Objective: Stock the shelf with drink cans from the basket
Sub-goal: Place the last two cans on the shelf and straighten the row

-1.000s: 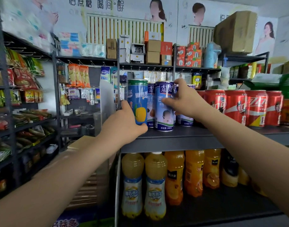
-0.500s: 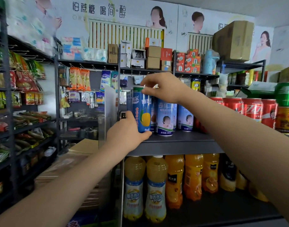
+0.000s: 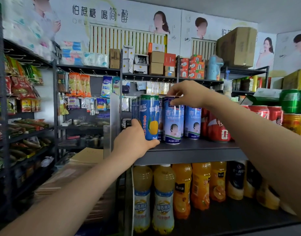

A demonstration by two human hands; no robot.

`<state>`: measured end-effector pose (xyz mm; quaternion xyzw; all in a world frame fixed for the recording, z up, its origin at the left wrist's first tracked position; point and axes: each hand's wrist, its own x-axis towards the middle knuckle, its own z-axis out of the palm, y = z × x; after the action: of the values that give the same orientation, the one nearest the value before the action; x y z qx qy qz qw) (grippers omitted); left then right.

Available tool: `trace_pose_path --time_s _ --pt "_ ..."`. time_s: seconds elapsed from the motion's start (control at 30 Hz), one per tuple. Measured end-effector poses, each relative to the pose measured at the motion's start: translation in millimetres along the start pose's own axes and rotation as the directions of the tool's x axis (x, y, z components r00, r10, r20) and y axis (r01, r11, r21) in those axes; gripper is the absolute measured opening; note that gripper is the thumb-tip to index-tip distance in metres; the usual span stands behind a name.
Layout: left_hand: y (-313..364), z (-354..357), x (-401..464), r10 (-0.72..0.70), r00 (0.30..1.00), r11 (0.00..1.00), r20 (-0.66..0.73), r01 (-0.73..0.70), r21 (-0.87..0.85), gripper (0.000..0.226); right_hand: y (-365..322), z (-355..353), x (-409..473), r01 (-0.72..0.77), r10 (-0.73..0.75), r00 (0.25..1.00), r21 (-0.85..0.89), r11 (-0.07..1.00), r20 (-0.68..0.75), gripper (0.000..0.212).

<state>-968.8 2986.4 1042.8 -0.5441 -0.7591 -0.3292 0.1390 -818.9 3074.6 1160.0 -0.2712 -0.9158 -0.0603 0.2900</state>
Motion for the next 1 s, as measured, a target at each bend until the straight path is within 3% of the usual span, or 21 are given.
trace_pose_path --time_s 0.1,0.2,0.4,0.57,0.73,0.9,1.0 --pt "-1 1 1 -0.003 1.000 1.000 -0.009 0.003 -0.012 0.069 3 6 -1 -0.040 0.045 0.999 0.126 0.991 -0.032 0.013" --pt "-3 1 0 0.001 1.000 1.000 -0.017 -0.001 -0.015 0.069 -1 10 -2 -0.052 0.072 0.996 0.283 0.958 -0.059 0.017" --pt "-8 -2 0 0.009 0.998 1.000 -0.056 -0.009 -0.012 0.072 -13 11 3 -0.007 0.016 0.998 0.137 0.991 -0.065 0.020" --pt "-7 -2 1 -0.010 1.000 1.000 -0.030 0.009 -0.028 0.072 -9 11 6 -0.023 0.033 0.999 0.203 0.979 -0.043 0.021" --pt "-4 1 1 -0.029 0.999 0.999 -0.024 0.027 -0.047 0.068 -12 15 2 0.018 -0.014 0.999 0.099 0.995 -0.048 0.034" --pt "-2 0 2 -0.033 0.999 0.999 -0.012 0.032 -0.016 0.066 -11 23 -3 0.022 -0.006 0.996 0.179 0.984 -0.087 0.034" --pt "-4 -2 0 -0.029 1.000 0.999 0.010 0.029 -0.025 0.072 -11 25 -10 0.023 -0.010 0.993 0.108 0.994 -0.116 0.039"
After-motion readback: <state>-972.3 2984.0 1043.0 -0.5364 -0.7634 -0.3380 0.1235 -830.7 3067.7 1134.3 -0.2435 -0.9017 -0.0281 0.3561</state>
